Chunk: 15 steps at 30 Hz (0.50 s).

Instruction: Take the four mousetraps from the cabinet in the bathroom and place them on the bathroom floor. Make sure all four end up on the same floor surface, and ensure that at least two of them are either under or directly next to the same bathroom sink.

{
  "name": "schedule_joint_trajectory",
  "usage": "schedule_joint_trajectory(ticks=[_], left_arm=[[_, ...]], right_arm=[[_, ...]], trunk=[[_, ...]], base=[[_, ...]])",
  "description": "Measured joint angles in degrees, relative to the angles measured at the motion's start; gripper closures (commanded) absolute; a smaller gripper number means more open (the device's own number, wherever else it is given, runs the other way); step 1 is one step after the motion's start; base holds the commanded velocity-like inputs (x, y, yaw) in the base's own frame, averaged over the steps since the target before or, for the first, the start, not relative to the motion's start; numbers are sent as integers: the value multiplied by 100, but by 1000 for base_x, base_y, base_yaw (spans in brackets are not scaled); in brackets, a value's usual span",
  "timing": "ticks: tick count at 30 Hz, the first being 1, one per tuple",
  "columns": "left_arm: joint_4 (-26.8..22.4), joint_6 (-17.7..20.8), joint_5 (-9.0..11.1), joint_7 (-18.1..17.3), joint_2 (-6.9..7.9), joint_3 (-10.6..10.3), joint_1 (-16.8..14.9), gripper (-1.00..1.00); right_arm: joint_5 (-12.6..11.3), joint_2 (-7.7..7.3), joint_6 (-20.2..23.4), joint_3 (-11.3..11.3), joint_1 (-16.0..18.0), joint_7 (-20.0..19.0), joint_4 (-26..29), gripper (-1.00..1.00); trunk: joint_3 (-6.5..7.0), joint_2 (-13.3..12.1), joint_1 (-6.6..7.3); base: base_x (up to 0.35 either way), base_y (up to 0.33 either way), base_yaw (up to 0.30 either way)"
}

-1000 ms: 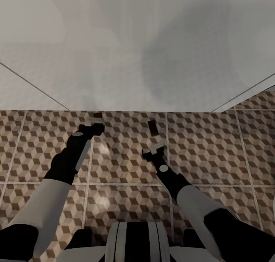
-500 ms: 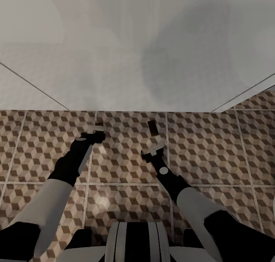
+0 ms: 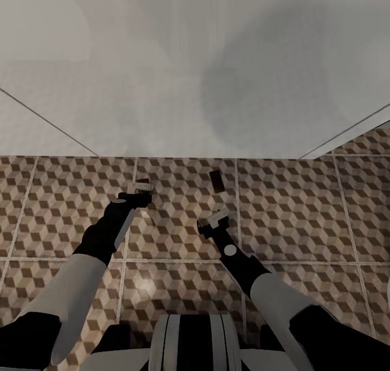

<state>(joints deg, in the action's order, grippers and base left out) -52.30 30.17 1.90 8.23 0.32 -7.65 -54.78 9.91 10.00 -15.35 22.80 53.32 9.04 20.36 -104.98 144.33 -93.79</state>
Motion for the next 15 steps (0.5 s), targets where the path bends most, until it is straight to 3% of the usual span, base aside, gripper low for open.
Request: schedule_joint_trajectory(ticks=[15], left_arm=[[-68, 6, -4, 1, -7, -2, -182, 100]], right_arm=[[0, 0, 0, 64, -153, -12, 2, -100]], trunk=[[0, 0, 0]], base=[[0, 0, 0]])
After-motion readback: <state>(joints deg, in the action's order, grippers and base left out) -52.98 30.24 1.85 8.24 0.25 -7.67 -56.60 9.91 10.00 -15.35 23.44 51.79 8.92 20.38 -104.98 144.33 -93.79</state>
